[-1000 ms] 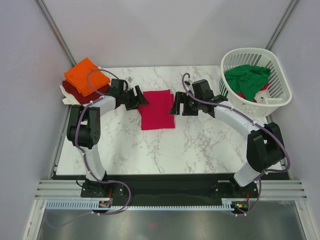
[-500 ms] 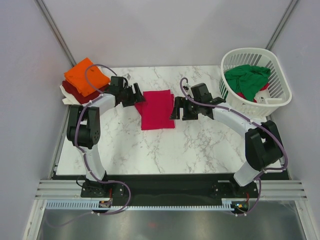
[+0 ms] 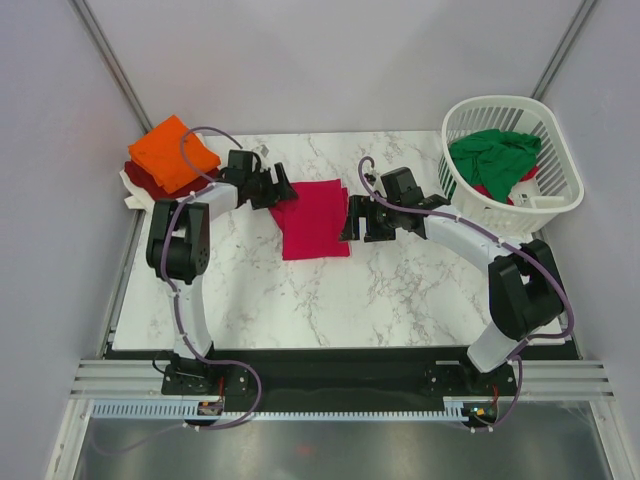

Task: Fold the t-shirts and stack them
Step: Fold the tshirt, then neatly place the folded tshirt to the corner

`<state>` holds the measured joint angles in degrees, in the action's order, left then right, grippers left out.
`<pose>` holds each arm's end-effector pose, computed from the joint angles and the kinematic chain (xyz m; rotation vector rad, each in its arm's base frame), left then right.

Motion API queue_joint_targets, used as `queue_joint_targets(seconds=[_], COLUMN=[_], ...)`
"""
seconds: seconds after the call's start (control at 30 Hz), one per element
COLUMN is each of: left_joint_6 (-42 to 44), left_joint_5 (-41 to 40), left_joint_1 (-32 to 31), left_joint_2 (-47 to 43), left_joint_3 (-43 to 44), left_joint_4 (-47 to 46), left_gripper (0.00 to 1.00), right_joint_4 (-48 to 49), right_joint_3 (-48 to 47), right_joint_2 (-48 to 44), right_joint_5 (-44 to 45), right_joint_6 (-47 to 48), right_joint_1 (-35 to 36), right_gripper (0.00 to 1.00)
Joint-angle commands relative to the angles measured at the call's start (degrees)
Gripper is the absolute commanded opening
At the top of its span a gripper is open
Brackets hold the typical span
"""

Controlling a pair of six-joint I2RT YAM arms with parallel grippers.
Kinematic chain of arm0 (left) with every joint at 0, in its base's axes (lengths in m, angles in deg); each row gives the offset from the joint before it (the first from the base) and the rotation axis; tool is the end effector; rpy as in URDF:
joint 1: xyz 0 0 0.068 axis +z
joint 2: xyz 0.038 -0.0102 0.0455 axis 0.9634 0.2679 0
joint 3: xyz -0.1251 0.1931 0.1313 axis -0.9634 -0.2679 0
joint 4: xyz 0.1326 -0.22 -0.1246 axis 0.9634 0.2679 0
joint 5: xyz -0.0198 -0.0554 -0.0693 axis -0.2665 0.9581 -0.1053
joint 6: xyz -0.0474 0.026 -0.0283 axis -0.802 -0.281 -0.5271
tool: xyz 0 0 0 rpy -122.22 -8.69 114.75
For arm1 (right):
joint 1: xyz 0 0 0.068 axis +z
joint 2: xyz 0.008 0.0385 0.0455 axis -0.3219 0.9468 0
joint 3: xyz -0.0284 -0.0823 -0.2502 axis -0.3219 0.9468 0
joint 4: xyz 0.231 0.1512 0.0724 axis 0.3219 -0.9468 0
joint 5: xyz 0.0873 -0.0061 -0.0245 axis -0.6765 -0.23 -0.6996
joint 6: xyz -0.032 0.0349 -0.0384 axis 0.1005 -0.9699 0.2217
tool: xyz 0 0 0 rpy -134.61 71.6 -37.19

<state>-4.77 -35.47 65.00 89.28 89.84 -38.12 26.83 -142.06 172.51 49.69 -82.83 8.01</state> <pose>0.4695 -0.0960 0.1300 -0.0694 2.4028 -0.7274 0.3344 0.1882 0.2075 -0.2168 2.5311 0.8610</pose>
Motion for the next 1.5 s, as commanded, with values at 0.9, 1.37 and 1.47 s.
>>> queue_joint_targets(seconds=[0.9,1.37,1.47], left_joint_6=[-1.3,-1.8,-1.8], left_joint_5=[-7.1,-6.2,-6.2], left_joint_1=[-1.4,-1.9,-2.0], left_joint_2=[-8.6,0.8,1.2], left_joint_3=[-6.1,-2.1,-2.7], left_joint_4=[4.1,4.1,4.1], left_gripper=[0.9,0.9,0.9], right_joint_4=[2.2,2.4,2.5], right_joint_3=[1.6,2.1,2.3], right_joint_2=[-1.0,-0.9,-0.8], right_joint_5=[-1.3,-1.6,-1.7], right_joint_6=[1.1,1.3,1.3], right_joint_1=[0.3,0.3,0.3], right_gripper=[0.89,0.89,0.89])
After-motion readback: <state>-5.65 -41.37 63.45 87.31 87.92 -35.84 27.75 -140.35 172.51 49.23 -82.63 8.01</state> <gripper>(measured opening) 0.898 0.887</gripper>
